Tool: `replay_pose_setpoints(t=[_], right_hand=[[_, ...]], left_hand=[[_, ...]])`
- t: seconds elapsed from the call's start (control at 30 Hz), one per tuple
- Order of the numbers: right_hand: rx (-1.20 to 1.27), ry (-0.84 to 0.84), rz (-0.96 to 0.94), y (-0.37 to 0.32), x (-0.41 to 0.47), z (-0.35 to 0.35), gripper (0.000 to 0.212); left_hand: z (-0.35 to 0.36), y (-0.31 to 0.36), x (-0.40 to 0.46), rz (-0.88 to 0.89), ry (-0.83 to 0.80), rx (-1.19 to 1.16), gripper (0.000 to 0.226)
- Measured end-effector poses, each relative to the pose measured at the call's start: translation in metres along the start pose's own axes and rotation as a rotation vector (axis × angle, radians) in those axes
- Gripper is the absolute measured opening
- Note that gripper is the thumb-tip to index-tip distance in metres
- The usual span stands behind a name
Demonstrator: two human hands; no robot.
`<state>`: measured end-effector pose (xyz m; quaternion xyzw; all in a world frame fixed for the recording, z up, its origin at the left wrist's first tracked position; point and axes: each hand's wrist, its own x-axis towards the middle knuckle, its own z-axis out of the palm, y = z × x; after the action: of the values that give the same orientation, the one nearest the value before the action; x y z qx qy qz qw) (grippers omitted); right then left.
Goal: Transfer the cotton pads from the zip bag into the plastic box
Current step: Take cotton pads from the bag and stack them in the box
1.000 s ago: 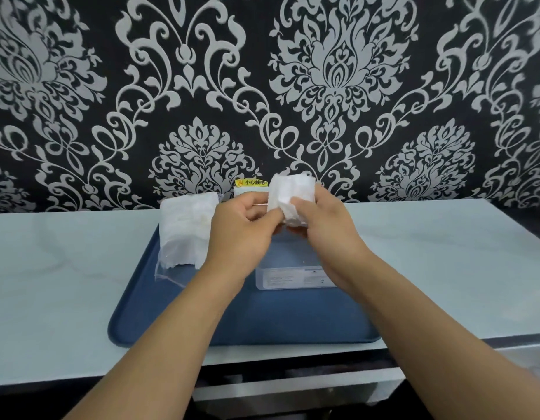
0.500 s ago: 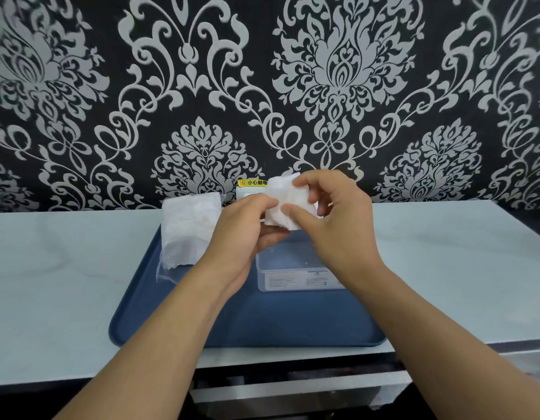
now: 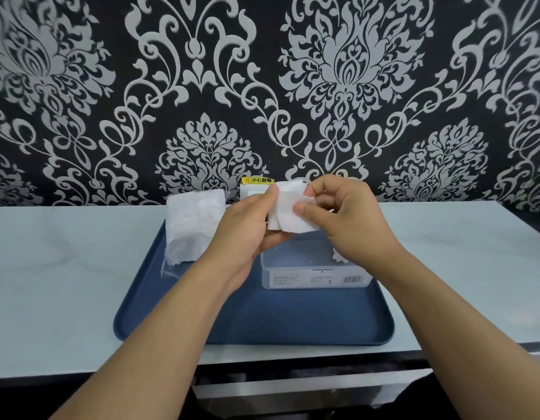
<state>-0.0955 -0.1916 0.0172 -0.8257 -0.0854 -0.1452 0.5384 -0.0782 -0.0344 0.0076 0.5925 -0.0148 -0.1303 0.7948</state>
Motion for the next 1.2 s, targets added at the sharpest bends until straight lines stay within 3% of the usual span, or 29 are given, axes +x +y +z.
replay_pose_setpoints(t=[0.13, 0.3, 0.43, 0.57, 0.7, 0.87, 0.97, 1.1, 1.2], right_hand=[[0.069, -0.076, 0.084, 0.002, 0.004, -0.010, 0.009], [0.116, -0.070, 0.042, 0.008, 0.005, -0.010, 0.004], [0.215, -0.067, 0.041, 0.010, 0.006, -0.012, 0.008], [0.252, -0.087, 0.048, 0.009, 0.006, -0.015, 0.014], [0.143, -0.073, 0.053, 0.009, 0.006, -0.015, 0.015], [-0.238, -0.097, -0.106, 0.015, 0.009, -0.017, 0.052], [-0.168, -0.143, -0.146, 0.013, 0.008, -0.014, 0.038], [-0.034, 0.025, -0.114, 0.014, 0.005, -0.010, 0.019], [-0.009, 0.055, -0.089, 0.015, 0.006, -0.010, 0.012]], left_hand=[[-0.004, -0.002, 0.004, 0.022, 0.021, 0.087, 0.029], [-0.002, -0.003, 0.004, 0.021, -0.003, 0.125, 0.029], [-0.002, 0.001, 0.005, 0.001, -0.033, 0.063, 0.027], [-0.003, -0.003, 0.005, 0.055, -0.057, 0.194, 0.033], [-0.003, -0.005, 0.006, 0.095, -0.058, 0.279, 0.032], [-0.006, -0.004, 0.004, 0.127, -0.116, 0.292, 0.025], [-0.007, -0.003, 0.003, 0.135, -0.116, 0.264, 0.022], [-0.004, -0.004, 0.003, 0.070, -0.071, 0.174, 0.018], [-0.004, -0.006, 0.006, 0.075, -0.008, 0.157, 0.016]])
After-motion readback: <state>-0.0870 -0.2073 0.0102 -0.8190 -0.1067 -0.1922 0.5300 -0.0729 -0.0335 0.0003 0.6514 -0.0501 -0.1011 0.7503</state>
